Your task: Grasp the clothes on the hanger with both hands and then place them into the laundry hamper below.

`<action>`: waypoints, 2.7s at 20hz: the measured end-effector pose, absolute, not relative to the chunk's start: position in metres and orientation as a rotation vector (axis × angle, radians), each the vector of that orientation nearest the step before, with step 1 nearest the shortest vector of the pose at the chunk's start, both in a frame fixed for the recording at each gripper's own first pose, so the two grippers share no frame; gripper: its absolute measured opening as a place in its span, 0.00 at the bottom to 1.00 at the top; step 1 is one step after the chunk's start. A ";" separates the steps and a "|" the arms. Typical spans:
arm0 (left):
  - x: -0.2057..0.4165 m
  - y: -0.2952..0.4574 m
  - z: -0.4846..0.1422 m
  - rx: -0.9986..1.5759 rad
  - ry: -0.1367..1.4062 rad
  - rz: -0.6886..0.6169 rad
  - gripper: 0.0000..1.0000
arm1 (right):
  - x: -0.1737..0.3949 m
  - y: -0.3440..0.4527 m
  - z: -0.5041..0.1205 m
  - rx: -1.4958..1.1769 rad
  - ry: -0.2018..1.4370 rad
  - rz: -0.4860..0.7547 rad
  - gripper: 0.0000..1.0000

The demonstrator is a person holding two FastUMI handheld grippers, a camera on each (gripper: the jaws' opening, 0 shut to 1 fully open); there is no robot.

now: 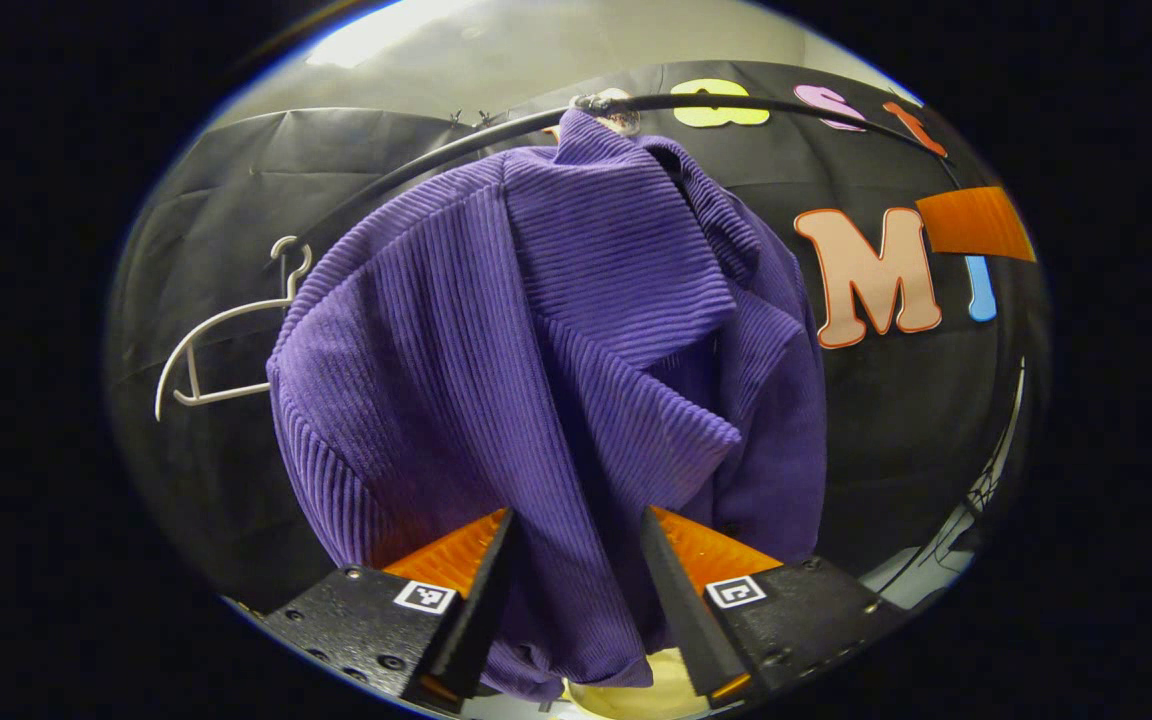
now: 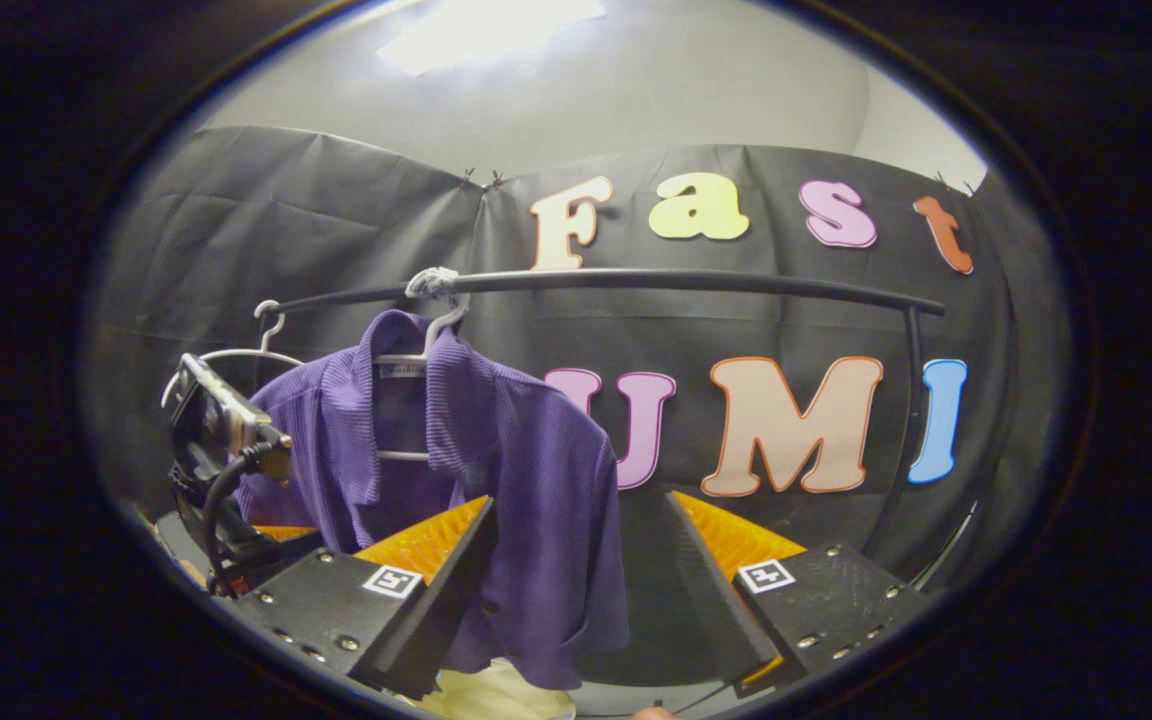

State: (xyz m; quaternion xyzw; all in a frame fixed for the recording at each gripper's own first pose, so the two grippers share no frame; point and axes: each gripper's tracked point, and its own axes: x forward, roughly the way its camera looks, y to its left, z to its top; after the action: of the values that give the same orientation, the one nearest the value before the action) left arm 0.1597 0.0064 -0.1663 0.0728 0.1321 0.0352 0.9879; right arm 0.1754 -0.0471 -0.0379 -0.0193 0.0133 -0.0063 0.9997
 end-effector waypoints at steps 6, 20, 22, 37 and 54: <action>0.175 0.028 -0.162 0.040 0.279 0.078 0.13 | 0.200 -0.037 -0.063 -0.028 0.047 0.006 0.99; 0.128 0.059 -0.078 0.026 0.154 0.021 0.00 | 0.241 0.034 -0.168 0.046 0.230 0.192 0.97; 0.124 0.068 -0.060 0.004 0.128 0.045 0.02 | 0.239 0.047 -0.176 0.043 0.244 0.215 0.99; 0.104 0.108 0.017 0.010 0.009 0.157 0.02 | 0.277 0.042 -0.195 0.081 0.280 0.181 0.74; 0.099 0.096 0.034 -0.077 -0.003 0.074 0.00 | 0.262 -0.014 -0.179 0.094 0.321 0.003 0.02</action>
State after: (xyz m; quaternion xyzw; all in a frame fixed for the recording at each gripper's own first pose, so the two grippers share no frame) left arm 0.0988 0.0959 0.0343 -0.0384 -0.0017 0.0368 0.9986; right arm 0.2619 -0.0136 -0.1787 0.0467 0.1595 0.0015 0.9861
